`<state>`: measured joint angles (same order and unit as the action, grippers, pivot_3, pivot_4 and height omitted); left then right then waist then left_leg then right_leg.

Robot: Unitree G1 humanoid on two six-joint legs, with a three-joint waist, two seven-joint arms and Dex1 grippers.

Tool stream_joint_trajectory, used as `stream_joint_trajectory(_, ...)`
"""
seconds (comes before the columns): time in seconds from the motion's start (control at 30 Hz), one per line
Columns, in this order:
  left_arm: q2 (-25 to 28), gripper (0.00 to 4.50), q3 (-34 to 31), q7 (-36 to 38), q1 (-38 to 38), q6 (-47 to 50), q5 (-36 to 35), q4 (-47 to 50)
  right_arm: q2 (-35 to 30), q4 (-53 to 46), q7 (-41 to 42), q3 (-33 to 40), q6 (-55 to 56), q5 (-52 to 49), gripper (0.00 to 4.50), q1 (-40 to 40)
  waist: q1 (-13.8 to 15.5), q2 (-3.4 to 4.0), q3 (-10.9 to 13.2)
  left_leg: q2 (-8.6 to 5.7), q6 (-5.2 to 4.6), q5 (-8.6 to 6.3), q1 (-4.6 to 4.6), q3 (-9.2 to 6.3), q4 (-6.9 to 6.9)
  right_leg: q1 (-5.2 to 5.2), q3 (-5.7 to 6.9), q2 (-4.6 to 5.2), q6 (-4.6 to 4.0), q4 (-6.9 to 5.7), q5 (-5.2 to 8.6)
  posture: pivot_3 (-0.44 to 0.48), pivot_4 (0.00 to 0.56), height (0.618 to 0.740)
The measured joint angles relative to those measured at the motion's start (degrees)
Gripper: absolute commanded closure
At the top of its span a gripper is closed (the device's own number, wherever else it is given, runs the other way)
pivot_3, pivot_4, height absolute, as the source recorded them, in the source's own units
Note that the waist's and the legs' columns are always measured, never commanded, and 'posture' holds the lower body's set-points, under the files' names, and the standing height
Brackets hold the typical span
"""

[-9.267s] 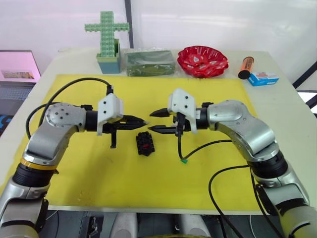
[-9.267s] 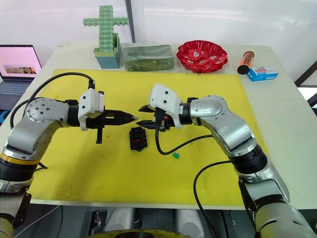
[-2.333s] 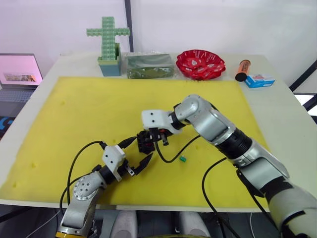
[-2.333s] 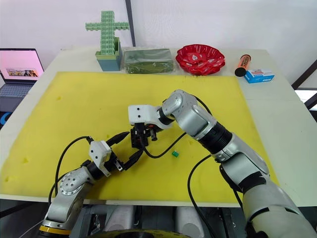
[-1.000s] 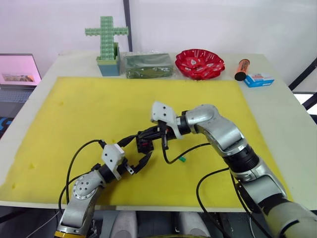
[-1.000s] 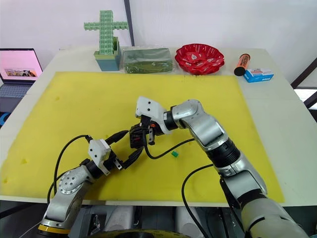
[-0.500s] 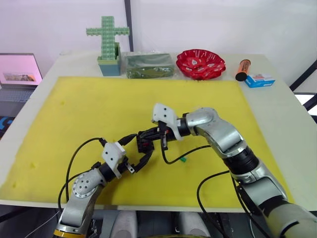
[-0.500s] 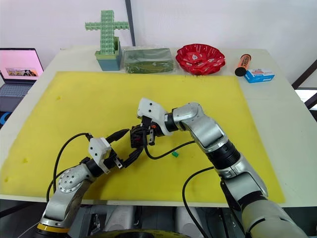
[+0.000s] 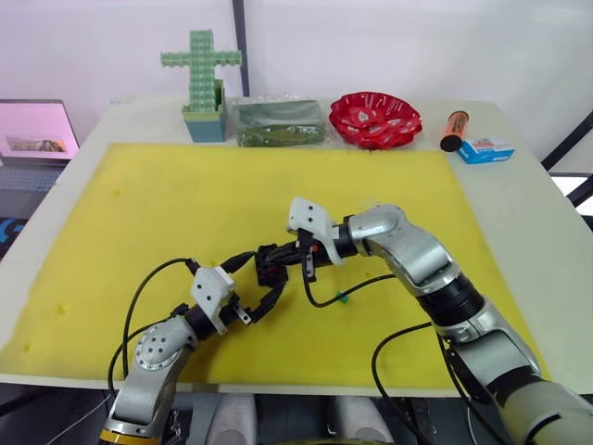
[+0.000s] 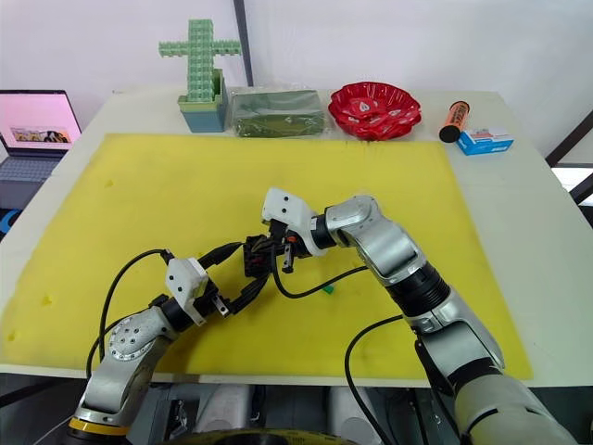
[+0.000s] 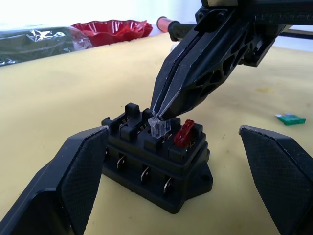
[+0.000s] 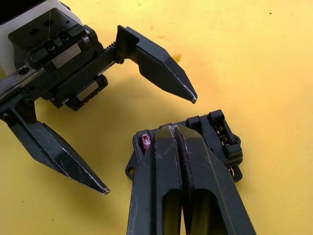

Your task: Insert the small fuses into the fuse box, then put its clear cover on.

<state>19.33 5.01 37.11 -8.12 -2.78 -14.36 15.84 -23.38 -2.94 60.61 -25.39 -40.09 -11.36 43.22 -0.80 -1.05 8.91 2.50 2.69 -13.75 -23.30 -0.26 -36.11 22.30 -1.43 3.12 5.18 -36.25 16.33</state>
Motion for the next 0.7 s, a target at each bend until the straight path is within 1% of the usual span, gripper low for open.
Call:
stream_joint_trajectory(0.5,0.0,0.0,0.0,-0.7,-0.2,0.1,0.0,0.7,-1.3,-0.1,1.8,-2.0,1.4,1.2,4.47,0.1,0.0,0.0,0.0,0.0,0.0,0.0,0.02,-0.01,-0.01,-0.03,0.0,0.0,-0.01,0.0,0.0,0.0,0.15,0.74)
stream_joint_trajectory(0.7,0.0,0.0,0.0,-1.2,-0.2,1.3,0.0,1.9,-1.1,0.6,1.3,-2.5,2.6,2.2,4.47,0.6,0.0,0.0,0.0,0.0,0.0,0.0,0.05,-0.01,-0.01,-0.05,0.0,0.0,-0.01,0.0,0.0,0.0,0.15,0.74)
